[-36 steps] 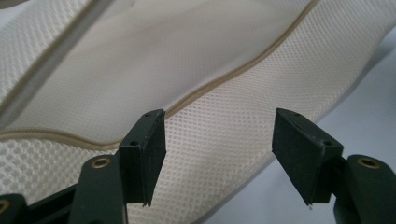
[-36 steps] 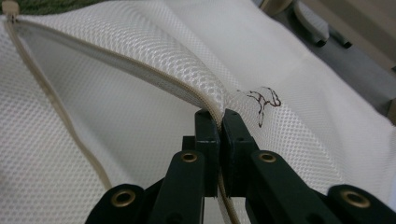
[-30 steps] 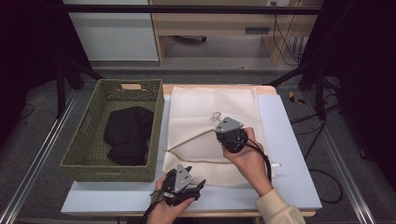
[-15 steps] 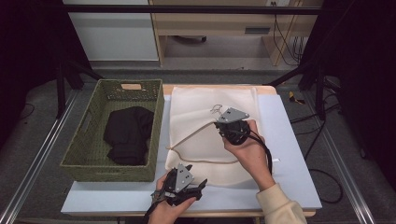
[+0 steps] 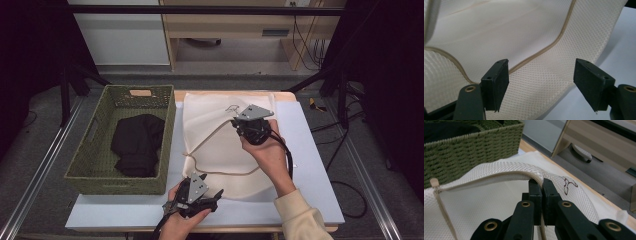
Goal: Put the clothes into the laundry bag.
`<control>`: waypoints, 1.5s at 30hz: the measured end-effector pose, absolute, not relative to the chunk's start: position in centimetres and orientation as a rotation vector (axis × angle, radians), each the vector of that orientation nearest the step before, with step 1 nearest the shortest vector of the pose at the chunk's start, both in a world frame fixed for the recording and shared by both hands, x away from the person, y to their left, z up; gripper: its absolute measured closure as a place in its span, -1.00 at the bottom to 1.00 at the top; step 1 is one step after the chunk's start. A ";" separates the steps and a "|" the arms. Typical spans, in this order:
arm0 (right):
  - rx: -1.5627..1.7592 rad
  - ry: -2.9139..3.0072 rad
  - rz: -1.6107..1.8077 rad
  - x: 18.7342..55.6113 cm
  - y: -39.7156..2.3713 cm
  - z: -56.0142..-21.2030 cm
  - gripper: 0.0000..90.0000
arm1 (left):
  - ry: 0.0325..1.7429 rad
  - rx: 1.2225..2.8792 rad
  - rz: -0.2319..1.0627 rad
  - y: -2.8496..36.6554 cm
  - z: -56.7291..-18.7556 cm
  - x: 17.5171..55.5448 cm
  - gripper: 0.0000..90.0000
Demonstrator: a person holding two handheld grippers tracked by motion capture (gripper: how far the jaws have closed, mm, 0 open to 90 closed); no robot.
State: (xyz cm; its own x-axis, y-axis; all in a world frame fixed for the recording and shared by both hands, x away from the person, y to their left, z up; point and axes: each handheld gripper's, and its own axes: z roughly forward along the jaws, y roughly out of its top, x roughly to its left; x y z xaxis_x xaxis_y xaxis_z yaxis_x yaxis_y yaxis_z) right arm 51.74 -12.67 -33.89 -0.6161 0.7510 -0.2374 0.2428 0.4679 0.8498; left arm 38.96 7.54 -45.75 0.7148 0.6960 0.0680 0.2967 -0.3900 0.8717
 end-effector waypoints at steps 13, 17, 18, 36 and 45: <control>0.803 2.097 1.135 52.5 -12.2 -33.2 0.94 | 0.727 2.001 0.499 6.7 -45.7 39.1 -0.35; 0.797 2.113 1.145 52.5 -12.4 -33.4 0.94 | 0.701 2.013 0.508 6.8 -43.4 38.9 -0.49; 0.797 2.113 1.145 52.5 -12.4 -33.4 0.94 | 0.701 2.013 0.508 6.8 -43.4 38.9 -0.53; 0.788 2.140 1.130 52.4 -13.4 -33.9 0.94 | 0.842 2.095 0.649 14.9 -32.4 43.2 -0.78; 0.794 2.153 1.131 52.3 -13.4 -33.9 0.94 | 0.960 2.110 0.765 19.8 -30.6 45.8 -0.80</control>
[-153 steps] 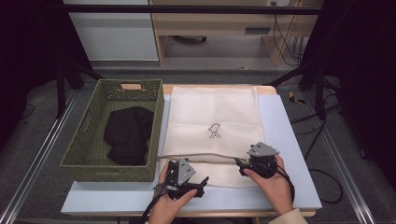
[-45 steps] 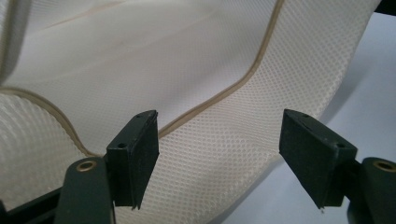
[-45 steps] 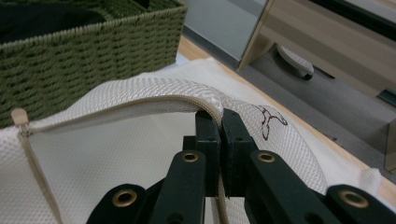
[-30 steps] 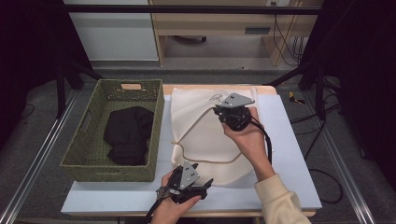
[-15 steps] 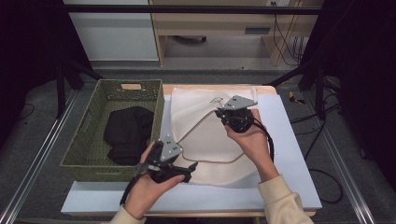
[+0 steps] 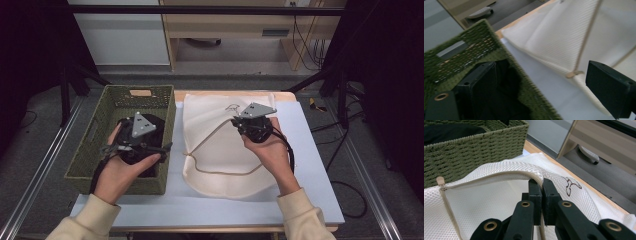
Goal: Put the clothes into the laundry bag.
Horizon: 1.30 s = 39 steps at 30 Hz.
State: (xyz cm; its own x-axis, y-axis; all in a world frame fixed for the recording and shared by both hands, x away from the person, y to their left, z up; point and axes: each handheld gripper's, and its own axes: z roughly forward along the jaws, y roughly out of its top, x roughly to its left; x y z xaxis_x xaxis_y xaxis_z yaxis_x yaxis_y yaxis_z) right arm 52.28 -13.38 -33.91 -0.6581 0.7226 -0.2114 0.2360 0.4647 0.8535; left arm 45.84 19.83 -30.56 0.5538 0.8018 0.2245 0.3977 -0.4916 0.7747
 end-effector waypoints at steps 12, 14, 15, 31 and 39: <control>0.781 2.156 1.140 51.9 -13.6 -33.6 0.94 | 1.109 2.098 0.774 25.0 -31.7 49.5 -0.88; 0.781 2.158 1.139 51.9 -13.6 -33.6 0.94 | 1.136 2.093 0.764 25.6 -32.0 49.9 -0.88; 0.782 2.158 1.144 51.9 -13.6 -33.6 0.94 | 1.173 2.093 0.761 26.1 -32.4 50.5 -0.86; 0.758 2.185 1.095 51.9 -12.8 -34.1 0.94 | 1.342 1.999 0.638 29.9 -37.1 56.3 -0.86; 0.757 2.194 1.079 51.8 -12.6 -34.3 0.94 | 1.388 2.016 0.599 30.5 -39.0 57.5 -0.86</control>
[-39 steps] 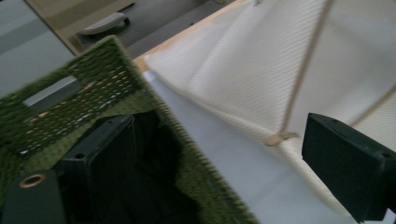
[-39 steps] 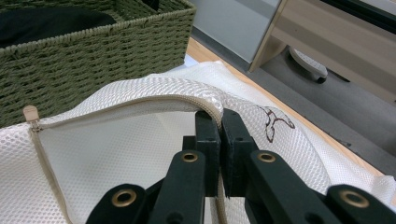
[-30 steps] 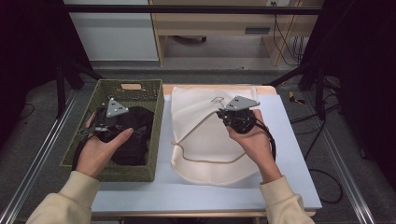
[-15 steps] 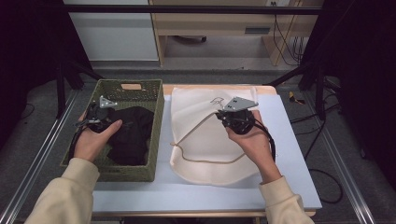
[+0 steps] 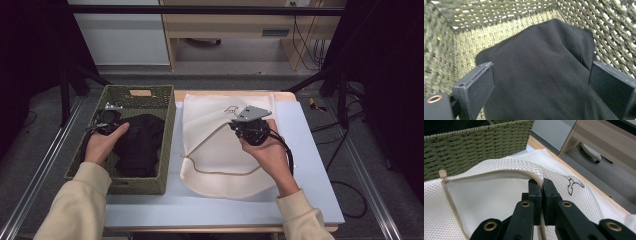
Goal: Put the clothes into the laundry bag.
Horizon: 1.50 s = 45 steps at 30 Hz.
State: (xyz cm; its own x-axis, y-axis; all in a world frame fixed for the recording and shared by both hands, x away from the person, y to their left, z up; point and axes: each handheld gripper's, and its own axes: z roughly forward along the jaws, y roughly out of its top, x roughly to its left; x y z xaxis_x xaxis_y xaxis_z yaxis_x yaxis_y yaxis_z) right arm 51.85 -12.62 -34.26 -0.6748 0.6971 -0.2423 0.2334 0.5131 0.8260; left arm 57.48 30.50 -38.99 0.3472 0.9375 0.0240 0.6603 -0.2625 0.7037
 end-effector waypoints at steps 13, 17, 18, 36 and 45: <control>0.747 2.210 1.070 51.8 -12.6 -34.3 0.93 | 1.462 2.016 0.465 30.6 -41.4 58.8 -0.94; 0.747 2.209 1.067 51.8 -12.5 -34.3 0.93 | 1.455 2.030 0.453 30.3 -41.8 58.8 -0.97; 0.746 2.210 1.066 51.8 -12.5 -34.3 0.94 | 1.448 2.033 0.448 30.2 -41.8 58.8 -0.96; 0.748 2.216 1.063 51.7 -12.3 -34.3 0.93 | 1.303 2.154 0.527 28.3 -42.8 58.4 -0.97; 0.743 2.218 1.054 51.6 -12.2 -34.3 0.93 | 1.349 2.168 0.557 28.7 -42.8 58.4 -0.99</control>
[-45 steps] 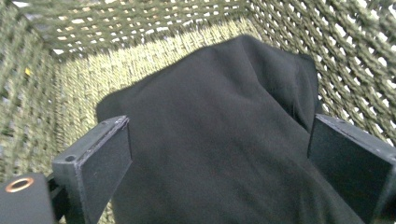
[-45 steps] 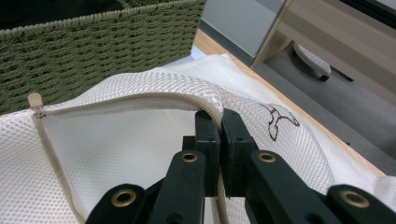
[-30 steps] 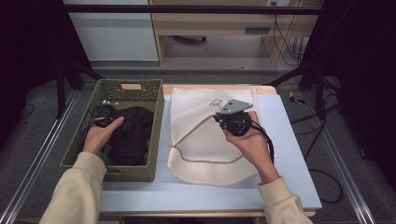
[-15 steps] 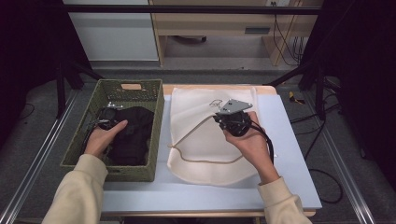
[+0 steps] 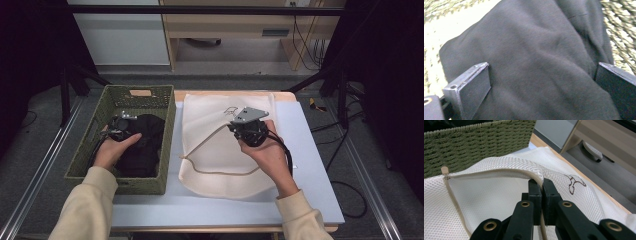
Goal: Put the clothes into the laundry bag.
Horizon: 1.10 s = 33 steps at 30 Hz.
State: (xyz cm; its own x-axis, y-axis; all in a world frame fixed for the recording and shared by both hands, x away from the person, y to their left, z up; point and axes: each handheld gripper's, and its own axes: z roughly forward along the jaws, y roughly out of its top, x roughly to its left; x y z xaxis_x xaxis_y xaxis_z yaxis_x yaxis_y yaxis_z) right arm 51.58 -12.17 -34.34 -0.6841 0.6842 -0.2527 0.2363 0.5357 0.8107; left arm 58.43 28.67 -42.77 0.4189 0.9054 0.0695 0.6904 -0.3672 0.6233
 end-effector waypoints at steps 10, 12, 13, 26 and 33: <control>0.737 2.217 1.044 51.5 -12.2 -34.3 0.93 | 1.417 2.161 0.550 28.9 -43.2 58.6 -1.00; 0.737 2.217 1.047 51.6 -12.3 -34.3 0.93 | 1.418 2.153 0.547 28.9 -43.2 58.6 -1.00; 0.737 2.218 1.046 51.6 -12.3 -34.3 0.93 | 1.413 2.156 0.542 28.8 -43.2 58.6 -1.00; 0.735 2.216 1.042 51.4 -12.1 -34.2 0.93 | 1.385 2.195 0.550 28.3 -43.7 58.4 -1.00; 0.734 2.219 1.041 51.4 -12.1 -34.2 0.93 | 1.410 2.204 0.574 28.3 -43.7 58.4 -1.00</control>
State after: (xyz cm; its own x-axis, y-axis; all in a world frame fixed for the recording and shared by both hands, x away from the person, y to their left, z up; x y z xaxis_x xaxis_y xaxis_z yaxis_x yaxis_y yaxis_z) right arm 51.40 -12.15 -34.22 -0.6835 0.6807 -0.2636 0.2325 0.5454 0.8053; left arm 58.44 28.31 -43.68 0.3882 0.9163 0.0987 0.7248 -0.3697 0.5813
